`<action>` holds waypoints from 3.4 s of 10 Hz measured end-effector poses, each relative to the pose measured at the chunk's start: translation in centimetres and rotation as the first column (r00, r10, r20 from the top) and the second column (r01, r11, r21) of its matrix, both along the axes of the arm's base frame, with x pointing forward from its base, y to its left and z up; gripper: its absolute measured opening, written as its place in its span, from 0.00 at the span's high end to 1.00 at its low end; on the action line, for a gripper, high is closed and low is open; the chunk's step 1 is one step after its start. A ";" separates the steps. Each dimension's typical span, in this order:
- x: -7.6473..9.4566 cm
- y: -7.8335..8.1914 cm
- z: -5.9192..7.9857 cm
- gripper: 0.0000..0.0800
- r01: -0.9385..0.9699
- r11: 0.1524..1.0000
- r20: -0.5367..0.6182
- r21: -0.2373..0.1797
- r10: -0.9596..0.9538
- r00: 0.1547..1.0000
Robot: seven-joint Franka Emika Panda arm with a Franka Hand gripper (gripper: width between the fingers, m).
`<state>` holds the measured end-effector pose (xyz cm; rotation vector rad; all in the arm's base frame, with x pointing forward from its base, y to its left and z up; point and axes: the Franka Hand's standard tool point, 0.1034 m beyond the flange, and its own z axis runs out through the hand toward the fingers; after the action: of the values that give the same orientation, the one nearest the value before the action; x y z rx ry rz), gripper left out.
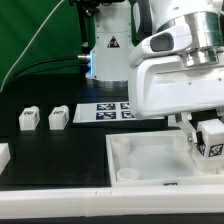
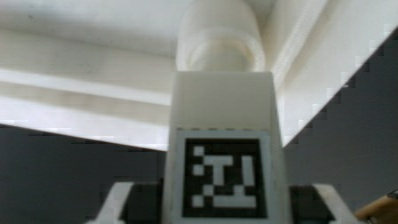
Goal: Assemble one leg
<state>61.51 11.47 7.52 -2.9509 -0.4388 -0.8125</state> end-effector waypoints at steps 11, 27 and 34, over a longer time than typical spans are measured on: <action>-0.3 -0.2 0.5 0.20 0.006 1.000 0.051 0.003 -0.006 0.999; -0.2 -1.0 2.3 0.19 -0.047 0.997 -0.570 -0.062 0.004 0.822; 2.0 -1.6 1.6 0.19 -0.047 0.997 -0.574 -0.055 0.007 0.819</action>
Offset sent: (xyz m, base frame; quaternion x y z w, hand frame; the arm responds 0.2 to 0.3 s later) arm -0.0110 -0.0017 -0.0074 -0.0099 0.0190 0.0116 0.9997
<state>63.54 9.88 9.16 -3.0281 -0.4601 0.1275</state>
